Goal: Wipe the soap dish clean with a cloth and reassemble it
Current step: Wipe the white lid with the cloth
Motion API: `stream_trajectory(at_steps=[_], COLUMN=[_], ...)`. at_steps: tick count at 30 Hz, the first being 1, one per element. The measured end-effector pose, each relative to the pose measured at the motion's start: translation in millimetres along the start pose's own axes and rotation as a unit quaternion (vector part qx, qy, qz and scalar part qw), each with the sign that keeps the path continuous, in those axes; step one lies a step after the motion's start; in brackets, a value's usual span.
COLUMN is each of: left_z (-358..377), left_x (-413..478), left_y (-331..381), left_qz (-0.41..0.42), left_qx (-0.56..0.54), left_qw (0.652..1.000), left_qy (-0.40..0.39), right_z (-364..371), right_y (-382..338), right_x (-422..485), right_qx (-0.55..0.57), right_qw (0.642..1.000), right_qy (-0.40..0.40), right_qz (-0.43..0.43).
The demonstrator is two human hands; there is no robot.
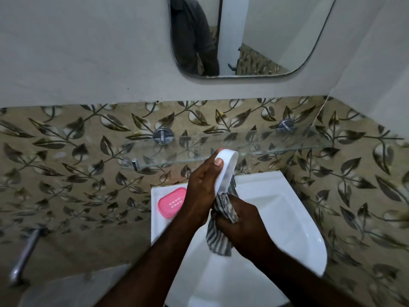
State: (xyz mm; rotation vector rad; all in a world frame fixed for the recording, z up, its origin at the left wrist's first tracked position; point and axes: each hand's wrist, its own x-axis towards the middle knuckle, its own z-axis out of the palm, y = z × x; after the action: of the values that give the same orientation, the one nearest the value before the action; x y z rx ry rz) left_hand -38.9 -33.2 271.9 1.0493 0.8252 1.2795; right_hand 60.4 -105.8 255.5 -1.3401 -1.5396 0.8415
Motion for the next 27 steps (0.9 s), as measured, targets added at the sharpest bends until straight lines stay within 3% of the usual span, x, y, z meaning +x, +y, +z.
stream_trajectory(at_steps=[3,4,5,7,8,10,13,15,17,19,22,25,27], left_z=[-1,-1,-1,1,2,3,-1,-5,-8,-11,-15,-13,-11], left_x=[5,7,8,9,10,9,11,16,17,18,11,-4,-10], left_y=[-3,-5,-7,-12,-14,-17,-15,-16,-14,-10,-5,-15,-22], left_qz=[-0.038,-0.054,-0.062,-0.056,-0.045,-0.037,-0.092,-0.155,-0.205,-0.23,-0.246,-0.208,-0.161], left_qx=[-0.017,-0.026,-0.028,-0.017,-0.004,0.008,-0.008,-0.019,-0.025,-0.047,-0.101,-0.144,-0.171], left_qw=[0.999,0.998,0.997,0.998,0.998,0.998,0.994,0.986,0.978,0.972,0.963,0.966,0.972], left_qy=[0.025,0.024,0.026,0.038,0.049,0.053,0.056,0.051,0.028,-0.001,-0.038,-0.044,-0.014], right_z=[-8,-9,-8,0,4,11,6,-4,-10,-7,-1,1,9], right_y=[19,27,30,19,14,12,26,43,48,48,35,11,1], right_x=[9,12,14,13,13,9,6,10,15,14,11,14,12], right_qx=[-0.227,-0.256,-0.24,-0.08,0.032,0.109,-0.075,-0.255,-0.337,-0.301,-0.153,0.004,0.06], right_qw=[0.971,0.962,0.966,0.995,0.998,0.989,0.996,0.964,0.936,0.946,0.984,0.998,0.997], right_qy=[-0.009,0.001,0.02,0.048,0.035,0.043,0.043,-0.018,-0.037,-0.018,0.035,0.051,0.052], right_qz=[-0.079,-0.094,-0.09,-0.018,0.032,0.087,0.002,-0.067,-0.099,-0.117,-0.08,0.02,0.024])
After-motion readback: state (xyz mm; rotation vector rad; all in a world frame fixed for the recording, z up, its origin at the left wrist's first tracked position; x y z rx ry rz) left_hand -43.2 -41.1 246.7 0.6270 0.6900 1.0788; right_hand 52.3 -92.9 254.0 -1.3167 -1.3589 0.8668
